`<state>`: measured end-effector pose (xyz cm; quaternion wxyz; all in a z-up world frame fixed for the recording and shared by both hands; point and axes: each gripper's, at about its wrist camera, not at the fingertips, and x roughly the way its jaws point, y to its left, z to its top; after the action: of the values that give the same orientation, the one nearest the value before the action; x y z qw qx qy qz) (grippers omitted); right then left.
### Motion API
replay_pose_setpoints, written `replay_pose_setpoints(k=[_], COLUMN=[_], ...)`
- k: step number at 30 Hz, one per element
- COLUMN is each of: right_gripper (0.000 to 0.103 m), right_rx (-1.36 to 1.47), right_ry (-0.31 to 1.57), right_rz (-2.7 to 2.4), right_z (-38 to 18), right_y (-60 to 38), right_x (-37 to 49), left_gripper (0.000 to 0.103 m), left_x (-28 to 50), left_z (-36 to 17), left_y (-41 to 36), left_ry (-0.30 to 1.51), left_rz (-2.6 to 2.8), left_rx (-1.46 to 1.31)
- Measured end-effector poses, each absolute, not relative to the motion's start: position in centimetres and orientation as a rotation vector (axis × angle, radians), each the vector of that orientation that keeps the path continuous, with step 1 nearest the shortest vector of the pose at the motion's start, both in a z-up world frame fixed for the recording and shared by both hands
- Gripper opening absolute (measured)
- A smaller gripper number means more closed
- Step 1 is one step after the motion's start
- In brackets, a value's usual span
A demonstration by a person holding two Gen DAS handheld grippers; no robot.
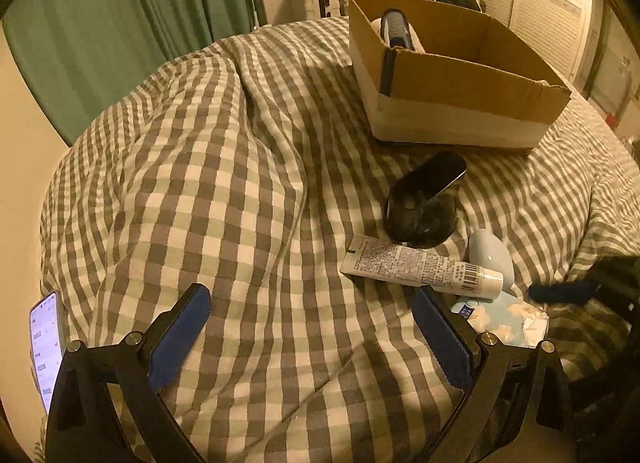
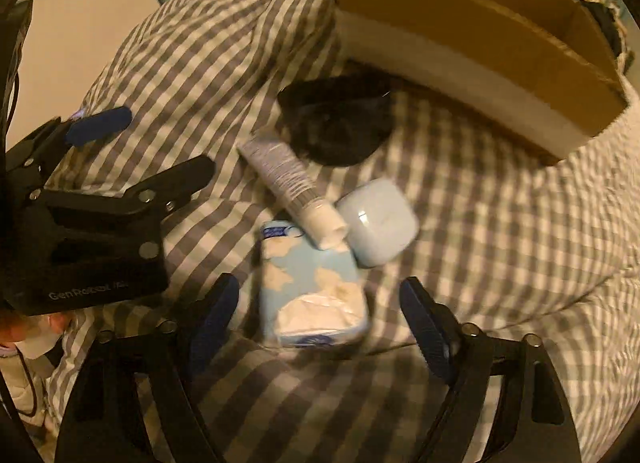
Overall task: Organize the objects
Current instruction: 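Move both tools back and grasp the blue tissue pack with the right tool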
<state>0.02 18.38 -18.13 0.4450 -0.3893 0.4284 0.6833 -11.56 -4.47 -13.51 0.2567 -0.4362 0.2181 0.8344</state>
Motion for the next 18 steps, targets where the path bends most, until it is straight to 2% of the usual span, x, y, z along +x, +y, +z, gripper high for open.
replay_pose_setpoints(k=[1, 8, 18], right_gripper=[0.054, 0.051, 0.051], right_rx=[-0.977, -0.91, -0.705], right_ry=[1.076, 1.068, 0.902], right_rz=[1.7, 1.7, 1.516], right_z=[-18.5, -17.8, -13.2], right_y=[18.4, 17.4, 16.7], right_x=[-0.2, 0.7, 8.4], left_gripper=[0.103, 0.103, 0.103], left_x=[-11.6, -11.6, -12.1], left_z=[-13.6, -13.5, -13.6], left_y=[-4.5, -3.9, -0.4], left_ry=[0.589, 0.619, 0.637], left_rz=[2.262, 2.257, 2.216], left_rx=[-1.185, -1.186, -1.149])
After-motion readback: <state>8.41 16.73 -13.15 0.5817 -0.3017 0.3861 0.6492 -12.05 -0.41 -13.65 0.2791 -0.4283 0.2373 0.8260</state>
